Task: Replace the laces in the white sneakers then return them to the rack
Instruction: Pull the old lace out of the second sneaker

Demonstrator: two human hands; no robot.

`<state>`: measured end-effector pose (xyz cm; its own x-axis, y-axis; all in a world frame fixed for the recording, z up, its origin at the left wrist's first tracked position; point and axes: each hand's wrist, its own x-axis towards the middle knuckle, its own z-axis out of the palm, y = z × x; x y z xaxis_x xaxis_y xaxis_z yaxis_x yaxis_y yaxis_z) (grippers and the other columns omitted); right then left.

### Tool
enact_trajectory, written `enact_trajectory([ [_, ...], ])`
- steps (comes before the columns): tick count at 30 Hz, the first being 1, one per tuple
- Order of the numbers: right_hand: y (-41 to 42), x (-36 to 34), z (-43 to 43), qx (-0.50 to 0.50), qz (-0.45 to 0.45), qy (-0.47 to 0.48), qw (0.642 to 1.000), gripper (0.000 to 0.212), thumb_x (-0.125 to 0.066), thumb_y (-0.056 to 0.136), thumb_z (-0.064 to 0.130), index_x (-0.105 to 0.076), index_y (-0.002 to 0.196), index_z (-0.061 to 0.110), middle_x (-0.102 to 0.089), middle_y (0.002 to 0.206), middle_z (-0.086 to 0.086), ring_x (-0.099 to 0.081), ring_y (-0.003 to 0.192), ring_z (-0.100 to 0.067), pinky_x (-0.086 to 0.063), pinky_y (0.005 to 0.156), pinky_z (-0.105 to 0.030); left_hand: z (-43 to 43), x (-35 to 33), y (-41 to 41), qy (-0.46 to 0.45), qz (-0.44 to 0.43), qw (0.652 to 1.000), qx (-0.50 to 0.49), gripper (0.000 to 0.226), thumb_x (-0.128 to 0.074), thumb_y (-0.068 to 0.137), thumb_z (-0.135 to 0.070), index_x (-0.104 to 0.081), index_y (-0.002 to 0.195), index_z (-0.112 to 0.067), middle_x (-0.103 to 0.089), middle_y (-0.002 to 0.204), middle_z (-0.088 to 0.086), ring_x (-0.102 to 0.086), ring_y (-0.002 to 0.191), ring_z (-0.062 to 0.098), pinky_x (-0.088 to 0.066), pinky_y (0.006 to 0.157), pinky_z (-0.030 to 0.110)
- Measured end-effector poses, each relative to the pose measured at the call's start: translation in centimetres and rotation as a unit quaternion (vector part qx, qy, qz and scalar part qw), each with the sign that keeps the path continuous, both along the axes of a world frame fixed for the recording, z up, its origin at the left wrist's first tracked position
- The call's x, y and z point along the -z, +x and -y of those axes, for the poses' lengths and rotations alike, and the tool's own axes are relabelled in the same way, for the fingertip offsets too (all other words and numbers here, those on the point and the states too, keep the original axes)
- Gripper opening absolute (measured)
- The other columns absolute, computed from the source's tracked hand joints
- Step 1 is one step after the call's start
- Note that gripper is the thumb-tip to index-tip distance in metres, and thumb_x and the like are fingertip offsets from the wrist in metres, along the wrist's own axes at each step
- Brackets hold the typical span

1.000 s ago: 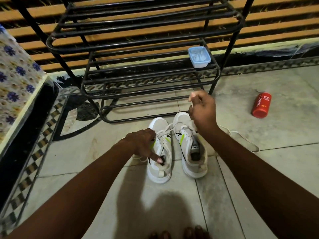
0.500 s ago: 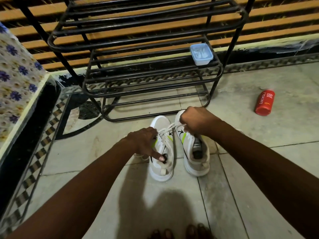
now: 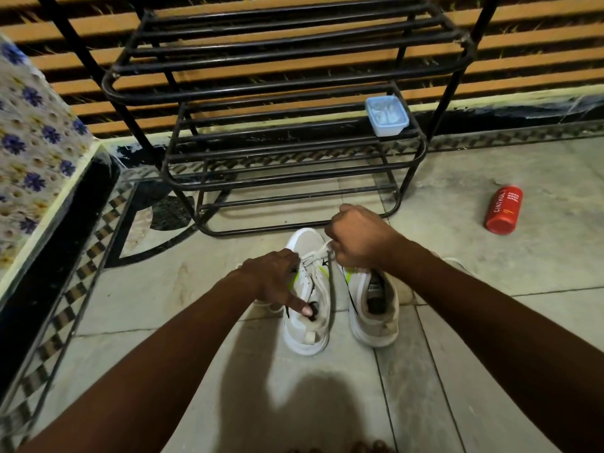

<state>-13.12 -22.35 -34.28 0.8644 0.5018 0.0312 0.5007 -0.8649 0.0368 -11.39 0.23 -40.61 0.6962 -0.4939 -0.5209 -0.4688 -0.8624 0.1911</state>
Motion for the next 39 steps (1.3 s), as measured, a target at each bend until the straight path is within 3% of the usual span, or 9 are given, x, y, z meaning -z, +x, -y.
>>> enact_trajectory([
  [5,-1.6,2.0,-0.5,0.067,-0.056,0.188,0.978,0.025,-0.064,0.078,0.019,-0.049,0.06,0.011,-0.05,0.061,-0.007,-0.05,0.071,-0.03,-0.039,0.066,-0.035,-0.4,0.3,0.0,-0.028,-0.013,0.999,-0.017,0.131,-0.061,0.034,-0.104,-0.044,0.139,-0.03,-0.043,0.149,-0.009,-0.046,0.135,0.019,-0.045,0.108,0.049],
  [9,-1.3,2.2,1.8,0.233,-0.055,0.462,0.854,0.035,-0.07,0.073,0.002,-0.043,0.052,0.007,-0.038,0.051,-0.009,-0.042,0.051,-0.025,-0.035,0.054,-0.035,-0.8,0.8,-0.2,-0.042,-0.007,0.999,-0.015,0.125,-0.062,0.036,-0.104,-0.046,0.133,-0.026,-0.048,0.14,-0.01,-0.051,0.127,0.019,-0.048,0.103,0.047],
  [15,-1.0,2.3,1.3,0.213,-0.11,0.4,0.885,0.032,-0.079,0.083,0.03,-0.058,0.063,0.018,-0.049,0.046,0.012,-0.046,0.051,-0.004,-0.038,0.06,-0.023,-1.6,1.5,-0.1,-0.12,-0.015,0.992,-0.024,0.123,-0.062,0.044,-0.102,-0.05,0.141,-0.025,-0.047,0.151,-0.002,-0.046,0.136,0.017,-0.037,0.113,0.03],
  [17,-1.6,3.3,0.3,0.216,-0.116,0.357,0.901,0.01,-0.07,0.09,0.026,-0.07,0.089,0.016,-0.067,0.068,0.006,-0.062,0.077,-0.015,-0.047,0.079,-0.028,-2.0,1.6,-0.4,-0.151,-0.029,0.986,-0.067,0.118,-0.057,0.058,-0.097,-0.044,0.151,-0.026,-0.044,0.157,-0.004,-0.042,0.143,0.014,-0.029,0.114,0.023],
  [21,-3.5,4.7,-1.8,0.214,-0.064,0.26,0.94,0.038,-0.055,0.09,0.019,-0.061,0.127,0.016,-0.064,0.12,-0.005,-0.056,0.115,-0.028,-0.041,0.095,-0.039,-1.7,1.7,-0.4,-0.247,0.014,0.956,-0.159,0.056,-0.042,0.095,-0.057,-0.07,0.124,-0.017,-0.068,0.13,0.003,-0.061,0.123,0.024,-0.047,0.107,0.041],
  [25,-5.5,5.6,-4.2,0.23,0.016,0.212,0.95,0.043,-0.06,0.085,0.027,-0.055,0.125,0.011,-0.055,0.115,-0.012,-0.051,0.103,-0.033,-0.04,0.086,-0.043,-0.4,1.5,-0.7,-0.203,0.099,0.96,-0.166,0.021,-0.062,0.094,-0.015,-0.073,0.111,-0.017,-0.071,0.119,0.001,-0.065,0.113,0.026,-0.054,0.093,0.044],
  [31,-7.7,7.0,-5.5,0.093,0.063,0.314,0.943,0.026,-0.062,0.081,0.005,-0.063,0.1,-0.013,-0.06,0.096,-0.028,-0.059,0.087,-0.045,-0.051,0.081,-0.05,1.0,2.2,-0.6,-0.137,0.158,0.969,-0.129,0.019,-0.065,0.088,-0.012,-0.068,0.106,-0.018,-0.057,0.116,0.004,-0.053,0.114,0.027,-0.054,0.079,0.043],
  [35,-7.0,7.5,-6.3,0.049,0.024,0.302,0.952,0.037,-0.045,0.074,0.006,-0.065,0.094,-0.017,-0.066,0.094,-0.031,-0.067,0.088,-0.049,-0.058,0.079,-0.05,1.3,2.6,-0.1,-0.14,0.153,0.971,-0.118,0.014,-0.061,0.089,-0.007,-0.062,0.102,-0.01,-0.053,0.115,0.014,-0.05,0.111,0.036,-0.047,0.091,0.045],
  [39,-5.9,8.2,-6.9,0.127,-0.1,0.245,0.956,0.037,-0.055,0.081,0.005,-0.063,0.116,0.001,-0.064,0.119,-0.018,-0.06,0.114,-0.036,-0.046,0.1,-0.043,1.0,2.6,0.4,-0.178,0.146,0.961,-0.151,0.016,-0.063,0.086,-0.003,-0.06,0.102,-0.003,-0.057,0.107,0.019,-0.055,0.104,0.038,-0.042,0.086,0.041],
])
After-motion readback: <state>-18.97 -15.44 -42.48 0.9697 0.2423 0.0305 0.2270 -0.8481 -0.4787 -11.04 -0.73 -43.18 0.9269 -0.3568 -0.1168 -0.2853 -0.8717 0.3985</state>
